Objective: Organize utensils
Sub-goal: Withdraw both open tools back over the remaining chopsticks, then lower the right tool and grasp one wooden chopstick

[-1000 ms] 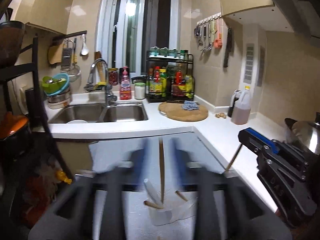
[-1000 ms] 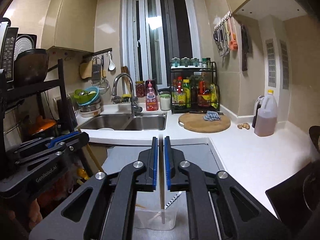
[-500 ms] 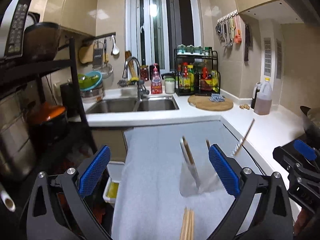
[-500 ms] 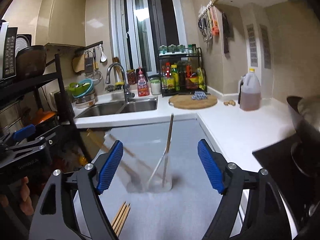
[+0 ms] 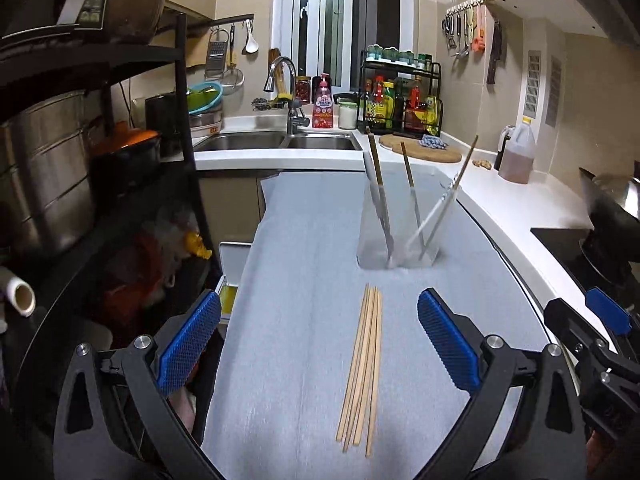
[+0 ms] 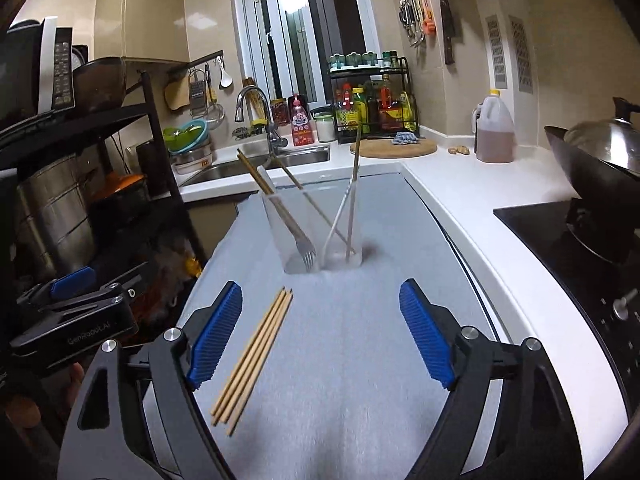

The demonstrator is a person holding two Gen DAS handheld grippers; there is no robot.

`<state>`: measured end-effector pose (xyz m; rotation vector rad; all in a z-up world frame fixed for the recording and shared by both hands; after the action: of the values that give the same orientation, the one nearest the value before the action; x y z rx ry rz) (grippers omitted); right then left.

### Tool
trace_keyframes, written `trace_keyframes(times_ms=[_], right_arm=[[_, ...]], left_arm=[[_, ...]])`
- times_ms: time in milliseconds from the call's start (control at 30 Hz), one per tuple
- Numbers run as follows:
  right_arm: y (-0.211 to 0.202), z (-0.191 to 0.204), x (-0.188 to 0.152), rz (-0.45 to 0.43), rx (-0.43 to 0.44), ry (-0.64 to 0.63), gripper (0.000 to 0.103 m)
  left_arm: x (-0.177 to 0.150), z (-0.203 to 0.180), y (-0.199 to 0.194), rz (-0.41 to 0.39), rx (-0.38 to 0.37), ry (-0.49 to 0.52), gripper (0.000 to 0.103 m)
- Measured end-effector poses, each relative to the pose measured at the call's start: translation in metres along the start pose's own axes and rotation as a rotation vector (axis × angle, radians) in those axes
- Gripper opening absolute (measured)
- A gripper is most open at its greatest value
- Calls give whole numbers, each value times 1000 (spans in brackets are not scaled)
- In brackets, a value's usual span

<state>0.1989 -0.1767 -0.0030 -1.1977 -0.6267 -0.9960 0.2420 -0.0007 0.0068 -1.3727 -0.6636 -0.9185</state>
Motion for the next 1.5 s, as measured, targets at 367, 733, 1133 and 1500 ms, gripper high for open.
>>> trace_keyframes(times_ms=[367, 733, 1133, 1500], right_arm=[[-34, -1, -43, 20, -5, -2, 80], [-48, 6, -61, 31, 2, -34, 80], [-29, 10, -85, 83, -12, -37, 80], [39, 36, -147, 236, 41, -50, 35]], left_arm=[[-51, -5, -33, 20, 7, 28, 95], [-71, 5, -51, 6, 4, -6, 95], [-89, 27, -39, 32, 29, -13, 95], [-110, 78, -9, 97, 102, -84, 95]])
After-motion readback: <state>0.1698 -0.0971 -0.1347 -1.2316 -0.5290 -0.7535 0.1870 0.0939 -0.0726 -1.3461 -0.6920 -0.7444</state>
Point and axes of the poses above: each gripper's, at about its wrist camera, not at the fingertips, and y roughly the way its jaws point, z to its left, x to its top, the point moved 9 cm from there along y, roughly the way its jaws point, and after that the axes turned 9 degrees about y, right-handed, at the moved point
